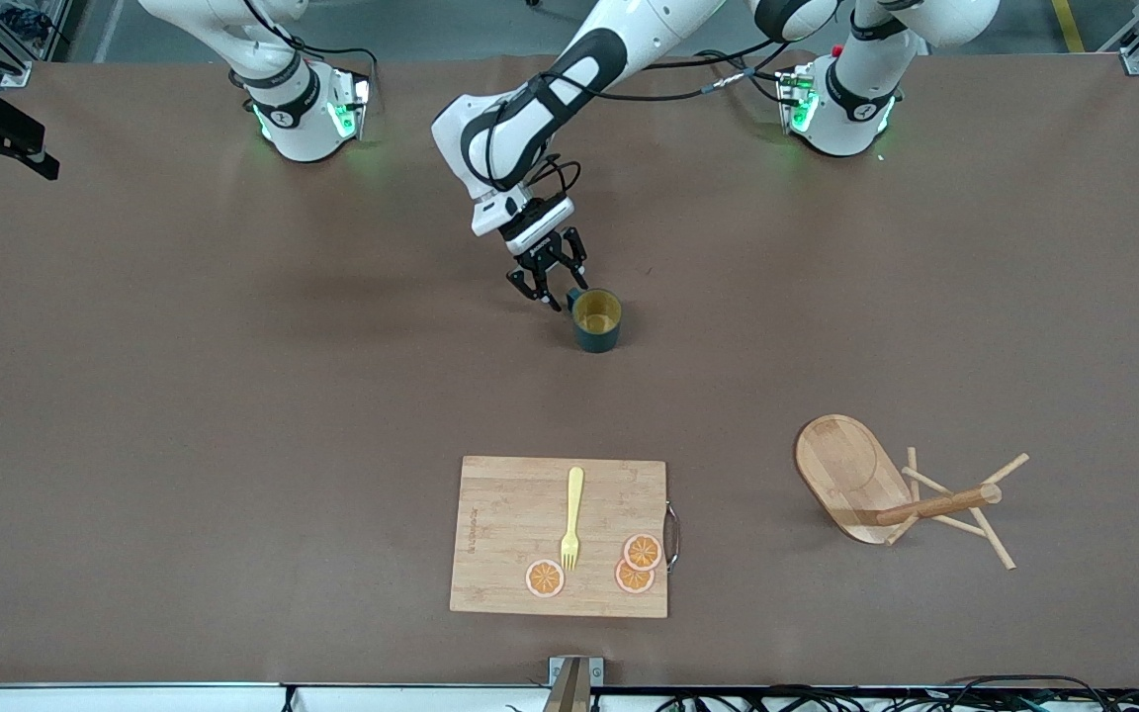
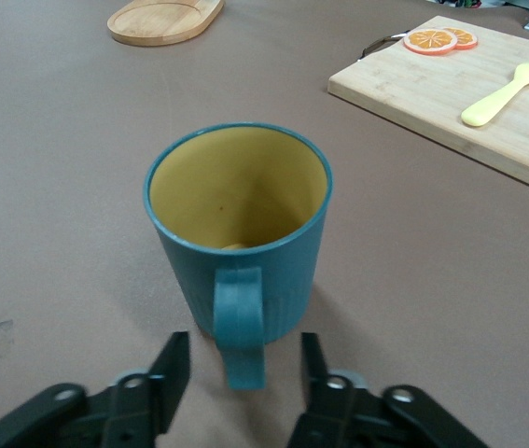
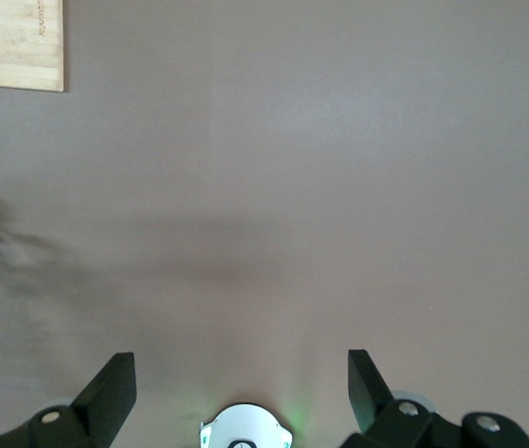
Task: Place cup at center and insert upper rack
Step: 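Grasp the teal mug by its handle with the left gripper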
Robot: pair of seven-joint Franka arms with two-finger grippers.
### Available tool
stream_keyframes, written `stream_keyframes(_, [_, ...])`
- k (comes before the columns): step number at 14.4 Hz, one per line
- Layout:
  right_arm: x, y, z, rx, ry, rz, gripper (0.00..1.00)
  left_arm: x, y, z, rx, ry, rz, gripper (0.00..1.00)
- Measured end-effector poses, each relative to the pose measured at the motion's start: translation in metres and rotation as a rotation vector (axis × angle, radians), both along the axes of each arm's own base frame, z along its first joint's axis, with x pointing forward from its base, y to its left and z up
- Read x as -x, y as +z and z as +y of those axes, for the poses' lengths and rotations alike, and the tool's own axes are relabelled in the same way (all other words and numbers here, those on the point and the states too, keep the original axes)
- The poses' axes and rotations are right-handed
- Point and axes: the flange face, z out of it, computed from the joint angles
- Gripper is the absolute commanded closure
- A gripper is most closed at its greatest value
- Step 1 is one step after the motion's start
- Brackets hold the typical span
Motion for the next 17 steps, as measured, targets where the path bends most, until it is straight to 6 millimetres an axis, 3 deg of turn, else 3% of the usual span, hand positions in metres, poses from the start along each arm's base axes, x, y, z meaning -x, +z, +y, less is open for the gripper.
stream_keyframes(6, [0.000, 0.000, 0.001, 0.003, -0.061, 0.005, 0.00, -0.019, 0.001, 0.008, -0.010, 0.022, -0.027, 0.52])
stream_keyframes(9, [0.000, 0.000, 0.001, 0.003, -0.062, 0.005, 0.00, -0.019, 0.000, 0.008, -0.011, 0.023, -0.028, 0.64])
stream_keyframes(11, [0.000, 0.000, 0.001, 0.003, -0.062, 0.003, 0.00, -0.019, 0.000, 0.008, -0.011, 0.022, -0.028, 0.64])
stream_keyframes(12, [0.000, 0.000, 0.002, 0.002, -0.062, 0.003, 0.00, -0.019, 0.000, 0.008, -0.011, 0.023, -0.028, 0.68])
stream_keyframes(14, [0.000, 0.000, 0.003, 0.000, -0.060, 0.002, 0.00, -0.020, 0.000, 0.008, -0.012, 0.023, -0.029, 0.86])
stream_keyframes(17, [0.000, 0.000, 0.004, 0.000, -0.058, 0.002, 0.00, -0.021, 0.000, 0.009, -0.015, 0.022, -0.029, 0.97])
